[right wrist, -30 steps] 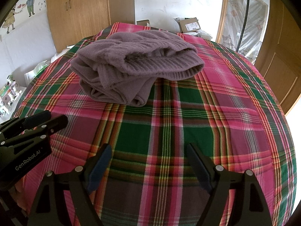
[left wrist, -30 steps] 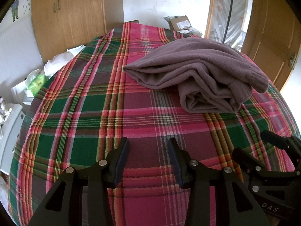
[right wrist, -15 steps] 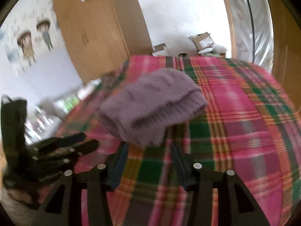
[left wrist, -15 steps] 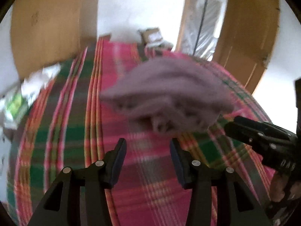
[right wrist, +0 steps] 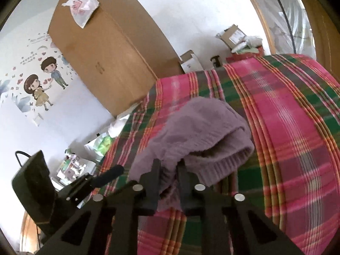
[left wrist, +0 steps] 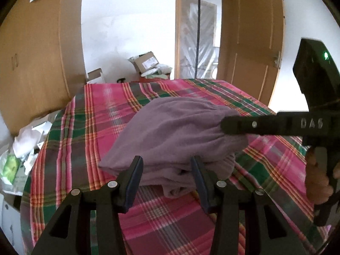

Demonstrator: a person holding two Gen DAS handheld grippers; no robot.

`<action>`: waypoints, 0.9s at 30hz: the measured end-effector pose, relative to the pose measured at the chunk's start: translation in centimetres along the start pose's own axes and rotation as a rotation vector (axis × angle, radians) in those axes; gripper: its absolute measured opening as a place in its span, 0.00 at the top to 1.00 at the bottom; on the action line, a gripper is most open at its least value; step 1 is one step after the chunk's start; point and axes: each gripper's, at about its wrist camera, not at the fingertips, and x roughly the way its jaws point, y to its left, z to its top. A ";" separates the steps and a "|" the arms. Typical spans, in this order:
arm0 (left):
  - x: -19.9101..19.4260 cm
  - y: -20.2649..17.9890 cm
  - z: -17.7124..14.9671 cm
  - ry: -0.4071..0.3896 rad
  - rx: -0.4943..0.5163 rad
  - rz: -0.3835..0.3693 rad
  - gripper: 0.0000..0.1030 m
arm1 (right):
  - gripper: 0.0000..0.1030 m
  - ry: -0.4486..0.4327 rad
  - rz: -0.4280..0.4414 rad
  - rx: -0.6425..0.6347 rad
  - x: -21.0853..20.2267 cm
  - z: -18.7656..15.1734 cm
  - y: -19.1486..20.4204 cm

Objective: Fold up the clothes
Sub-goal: 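Grasp the blanket edge with the right gripper while the left gripper grasps another edge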

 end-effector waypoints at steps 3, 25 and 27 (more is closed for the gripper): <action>0.1 0.0 0.2 -0.012 0.023 0.000 0.53 | 0.88 -0.021 0.034 -0.013 0.0 1.2 0.6; 3.0 4.3 3.1 -0.029 -0.158 0.017 0.65 | 0.86 0.036 0.257 0.015 1.5 2.8 2.0; 3.4 4.5 3.1 -0.027 -0.173 -0.004 0.84 | 0.84 0.028 0.237 0.014 0.8 2.3 1.5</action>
